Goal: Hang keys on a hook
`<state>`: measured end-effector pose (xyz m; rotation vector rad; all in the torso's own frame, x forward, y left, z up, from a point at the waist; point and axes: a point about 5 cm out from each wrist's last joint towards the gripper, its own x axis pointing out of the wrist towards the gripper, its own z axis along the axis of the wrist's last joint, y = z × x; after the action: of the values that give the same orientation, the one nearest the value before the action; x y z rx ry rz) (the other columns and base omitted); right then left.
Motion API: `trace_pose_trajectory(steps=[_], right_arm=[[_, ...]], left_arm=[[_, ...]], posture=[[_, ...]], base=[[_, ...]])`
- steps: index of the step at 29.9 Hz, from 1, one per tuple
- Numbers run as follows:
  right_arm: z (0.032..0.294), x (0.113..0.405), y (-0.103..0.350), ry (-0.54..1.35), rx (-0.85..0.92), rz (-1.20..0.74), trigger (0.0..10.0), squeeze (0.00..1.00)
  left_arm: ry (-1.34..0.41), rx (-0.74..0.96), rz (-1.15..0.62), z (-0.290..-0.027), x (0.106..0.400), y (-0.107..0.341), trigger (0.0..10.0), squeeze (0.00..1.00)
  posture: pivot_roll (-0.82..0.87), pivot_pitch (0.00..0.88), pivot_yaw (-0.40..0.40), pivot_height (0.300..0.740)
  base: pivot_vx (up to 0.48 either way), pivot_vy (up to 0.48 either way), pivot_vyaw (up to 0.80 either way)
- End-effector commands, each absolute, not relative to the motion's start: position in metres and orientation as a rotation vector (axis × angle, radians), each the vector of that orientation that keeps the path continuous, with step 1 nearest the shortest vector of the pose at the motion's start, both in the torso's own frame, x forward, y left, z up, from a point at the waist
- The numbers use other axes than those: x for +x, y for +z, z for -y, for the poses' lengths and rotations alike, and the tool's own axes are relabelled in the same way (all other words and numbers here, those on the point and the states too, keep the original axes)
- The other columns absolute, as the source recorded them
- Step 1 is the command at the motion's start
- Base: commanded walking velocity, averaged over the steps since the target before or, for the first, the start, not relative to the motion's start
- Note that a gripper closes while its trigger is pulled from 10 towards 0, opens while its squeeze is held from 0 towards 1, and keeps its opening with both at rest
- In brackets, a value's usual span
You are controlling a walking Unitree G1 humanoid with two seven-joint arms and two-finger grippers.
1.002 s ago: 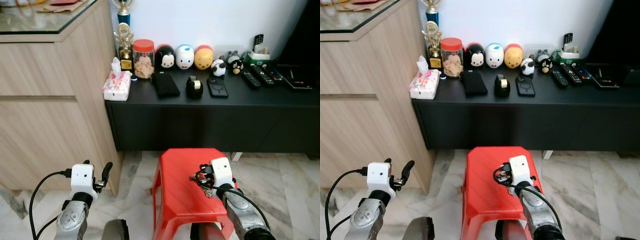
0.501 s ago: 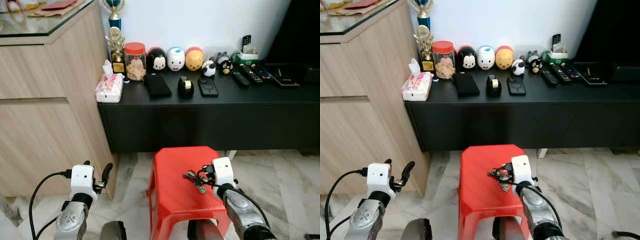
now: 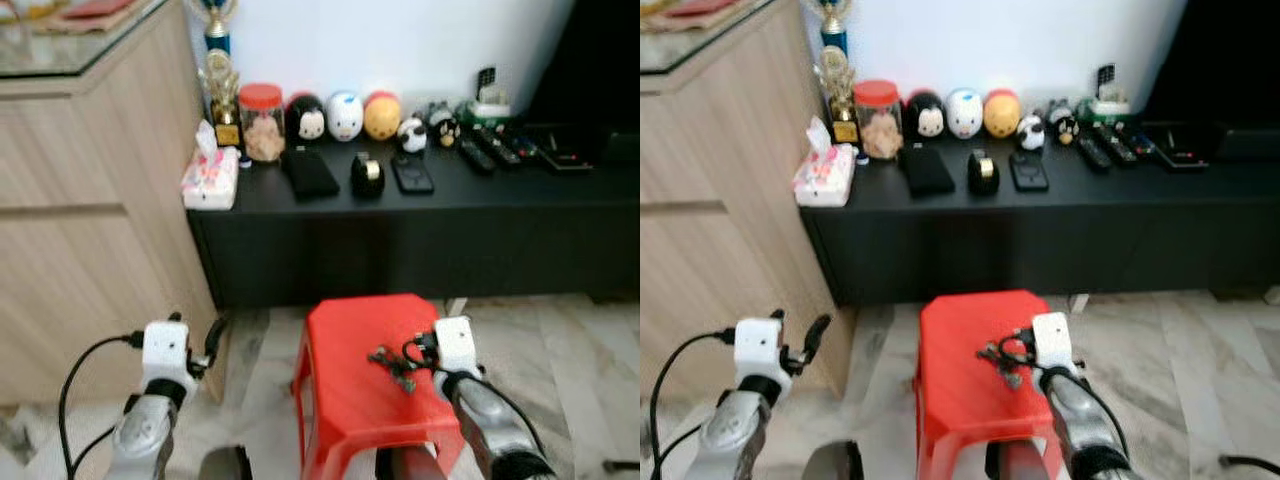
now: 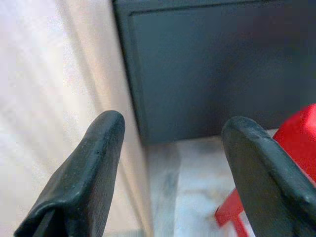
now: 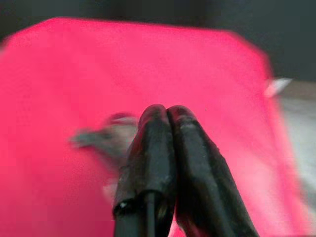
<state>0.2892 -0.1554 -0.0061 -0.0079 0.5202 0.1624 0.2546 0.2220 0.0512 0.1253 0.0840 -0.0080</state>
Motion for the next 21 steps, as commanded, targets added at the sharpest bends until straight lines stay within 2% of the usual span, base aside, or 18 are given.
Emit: trace_pose_trajectory(steps=[1,2,3,4,13,18,19,20,21], right_arm=[[0.163,0.293,-0.004,0.109,0.033,-0.536,10.0,0.0],[0.164,0.294,-0.004,0.102,0.041,-0.541,10.0,0.0],[0.164,0.295,-0.004,0.089,0.056,-0.548,10.0,0.93],[0.164,0.295,-0.004,0.081,0.064,-0.551,10.0,1.0],[0.155,0.308,0.006,0.042,0.12,-0.544,10.0,1.0],[0.144,0.304,0.0,0.083,0.113,-0.588,10.0,1.0],[0.143,0.302,-0.003,0.092,0.103,-0.604,10.0,0.18],[0.142,0.301,-0.004,0.094,0.102,-0.609,10.0,0.0],[0.142,0.3,-0.004,0.094,0.103,-0.611,10.0,0.0]], left_arm=[[-0.015,0.131,-0.09,-0.221,0.254,0.052,10.0,0.0],[-0.016,0.132,-0.09,-0.221,0.254,0.052,10.0,0.0],[-0.018,0.131,-0.087,-0.221,0.253,0.053,10.0,0.0],[-0.019,0.13,-0.086,-0.22,0.253,0.054,10.0,0.0],[-0.034,0.127,-0.075,-0.22,0.248,0.06,10.0,0.0],[-0.035,0.13,-0.071,-0.221,0.245,0.063,10.0,0.0],[-0.035,0.131,-0.07,-0.221,0.243,0.064,10.0,0.0],[-0.034,0.131,-0.07,-0.222,0.242,0.065,10.0,0.0],[-0.034,0.131,-0.07,-0.222,0.242,0.065,10.0,0.0]], posture=[[0.03,0.0,-0.046,0.57],[0.03,0.0,-0.046,0.57],[0.03,0.0,-0.044,0.57],[0.03,0.0,-0.044,0.57],[0.05,0.0,-0.044,0.57],[0.06,0.0,-0.048,0.57],[0.07,0.0,-0.05,0.57],[0.07,0.0,-0.051,0.57],[0.07,0.0,-0.051,0.57]], base=[[0.0,0.0,0.0],[0.0,0.0,0.0],[0.0,0.0,0.0],[0.0,0.0,0.0],[0.0,0.0,0.0],[0.0,0.0,0.0],[0.0,0.0,0.0],[0.0,0.0,0.0],[0.0,0.0,0.0]])
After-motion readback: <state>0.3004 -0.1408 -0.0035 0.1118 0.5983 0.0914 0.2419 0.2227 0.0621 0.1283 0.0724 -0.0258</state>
